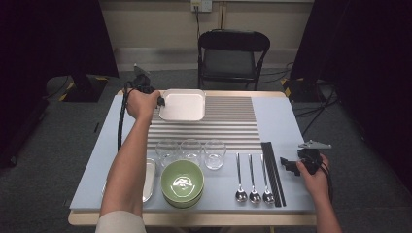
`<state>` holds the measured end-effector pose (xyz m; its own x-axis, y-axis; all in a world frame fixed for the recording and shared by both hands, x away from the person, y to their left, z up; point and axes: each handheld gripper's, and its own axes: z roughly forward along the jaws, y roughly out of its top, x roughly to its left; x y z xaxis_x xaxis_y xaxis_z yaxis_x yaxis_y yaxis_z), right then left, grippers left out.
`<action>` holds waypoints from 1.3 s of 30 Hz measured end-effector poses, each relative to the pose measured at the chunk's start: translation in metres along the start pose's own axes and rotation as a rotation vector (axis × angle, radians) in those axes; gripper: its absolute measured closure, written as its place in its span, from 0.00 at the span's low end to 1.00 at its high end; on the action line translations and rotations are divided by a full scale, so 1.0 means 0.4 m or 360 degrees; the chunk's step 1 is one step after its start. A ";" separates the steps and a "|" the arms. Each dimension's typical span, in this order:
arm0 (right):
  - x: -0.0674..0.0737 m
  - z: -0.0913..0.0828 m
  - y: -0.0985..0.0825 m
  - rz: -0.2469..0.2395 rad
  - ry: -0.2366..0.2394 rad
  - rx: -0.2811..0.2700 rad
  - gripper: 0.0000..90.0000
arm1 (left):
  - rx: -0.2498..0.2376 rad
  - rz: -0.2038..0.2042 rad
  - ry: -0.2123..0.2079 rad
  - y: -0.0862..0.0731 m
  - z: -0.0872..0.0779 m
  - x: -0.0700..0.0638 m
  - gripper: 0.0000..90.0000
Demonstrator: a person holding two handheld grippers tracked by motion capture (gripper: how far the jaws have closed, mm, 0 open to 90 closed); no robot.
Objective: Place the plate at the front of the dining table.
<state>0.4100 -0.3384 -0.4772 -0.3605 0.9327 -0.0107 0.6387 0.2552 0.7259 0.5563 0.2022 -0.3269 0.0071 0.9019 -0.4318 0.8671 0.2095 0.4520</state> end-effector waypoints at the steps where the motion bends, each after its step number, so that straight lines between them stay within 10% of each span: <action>1: 0.000 0.000 0.000 0.0000 0.0000 0.0000 0.19 | 0.0000 0.0000 0.0000 0.000 0.000 0.000 0.99; 39: 0.000 0.000 0.000 -0.0001 -0.0007 0.0000 0.19 | 0.0003 -0.0014 0.0000 0.010 0.043 -0.028 0.99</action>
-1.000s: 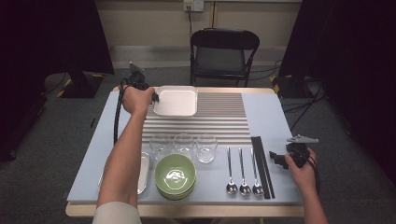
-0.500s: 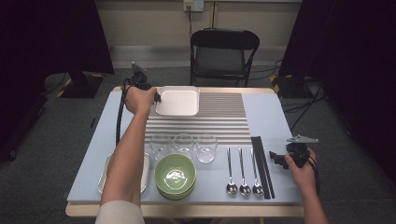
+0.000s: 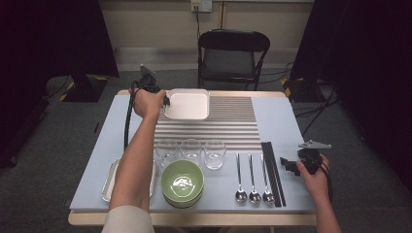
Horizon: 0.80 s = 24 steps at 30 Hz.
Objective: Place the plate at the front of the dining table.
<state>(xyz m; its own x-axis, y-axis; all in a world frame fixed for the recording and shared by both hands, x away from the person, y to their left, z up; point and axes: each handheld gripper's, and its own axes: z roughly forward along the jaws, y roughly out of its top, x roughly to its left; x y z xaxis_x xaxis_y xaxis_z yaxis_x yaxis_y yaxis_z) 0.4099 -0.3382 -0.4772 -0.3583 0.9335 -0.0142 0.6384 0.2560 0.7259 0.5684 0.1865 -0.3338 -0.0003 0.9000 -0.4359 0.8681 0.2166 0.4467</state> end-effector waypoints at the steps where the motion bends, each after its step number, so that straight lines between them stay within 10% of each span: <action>1: 0.000 0.000 0.000 0.0000 0.0003 0.0000 0.19 | 0.0005 0.0008 -0.0005 0.001 0.000 -0.001 0.99; 24: 0.000 0.000 0.000 0.0000 -0.0002 0.0000 0.19 | 0.0007 0.0021 0.0005 0.013 0.030 -0.024 0.99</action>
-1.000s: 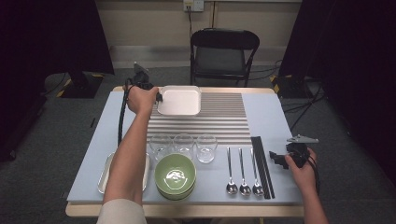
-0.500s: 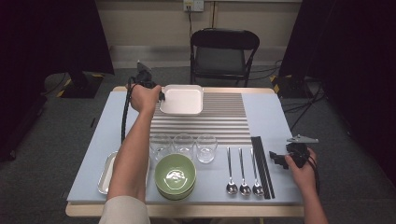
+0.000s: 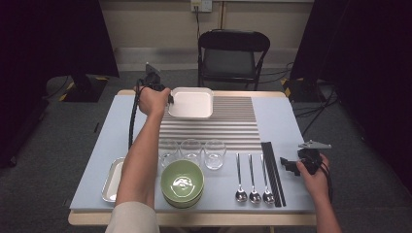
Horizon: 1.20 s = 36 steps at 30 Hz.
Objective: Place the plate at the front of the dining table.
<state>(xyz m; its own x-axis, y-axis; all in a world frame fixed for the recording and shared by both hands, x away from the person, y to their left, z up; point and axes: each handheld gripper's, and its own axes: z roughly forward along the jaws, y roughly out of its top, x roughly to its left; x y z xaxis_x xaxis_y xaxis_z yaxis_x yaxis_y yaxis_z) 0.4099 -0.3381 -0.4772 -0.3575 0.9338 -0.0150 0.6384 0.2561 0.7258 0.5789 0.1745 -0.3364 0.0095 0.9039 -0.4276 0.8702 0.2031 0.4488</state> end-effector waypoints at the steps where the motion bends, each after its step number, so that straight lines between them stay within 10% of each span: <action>1: 0.000 0.000 0.000 0.0000 0.0001 0.0000 0.19 | 0.0006 0.0012 0.0004 0.000 0.004 -0.001 0.99; 36: 0.000 0.000 0.000 0.0000 0.0004 0.0000 0.19 | 0.0012 0.0001 0.0009 0.004 0.080 -0.028 0.99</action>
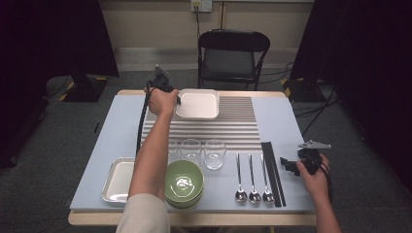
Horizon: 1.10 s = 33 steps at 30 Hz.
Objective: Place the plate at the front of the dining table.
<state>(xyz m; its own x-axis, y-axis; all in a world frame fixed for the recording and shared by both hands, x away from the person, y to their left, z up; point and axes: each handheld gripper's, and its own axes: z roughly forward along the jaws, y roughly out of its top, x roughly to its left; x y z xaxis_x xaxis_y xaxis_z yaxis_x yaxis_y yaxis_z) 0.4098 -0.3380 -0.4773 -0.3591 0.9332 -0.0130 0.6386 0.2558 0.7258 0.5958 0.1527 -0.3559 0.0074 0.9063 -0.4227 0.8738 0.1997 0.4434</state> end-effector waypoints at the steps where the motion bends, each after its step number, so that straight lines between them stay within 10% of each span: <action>1: 0.000 0.000 0.000 -0.0004 0.0000 -0.0001 0.19 | -0.0002 -0.0009 0.0000 0.000 0.002 -0.001 0.99; 33: 0.000 0.000 0.000 -0.0002 -0.0002 -0.0001 0.19 | 0.0032 0.0005 0.0008 -0.007 0.052 -0.020 0.99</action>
<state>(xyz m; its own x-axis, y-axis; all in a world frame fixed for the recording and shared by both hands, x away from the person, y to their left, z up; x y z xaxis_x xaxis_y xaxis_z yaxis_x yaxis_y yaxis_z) 0.4099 -0.3379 -0.4773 -0.3589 0.9333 -0.0149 0.6379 0.2569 0.7260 0.6034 0.1372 -0.3703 0.0079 0.9087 -0.4174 0.8833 0.1893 0.4290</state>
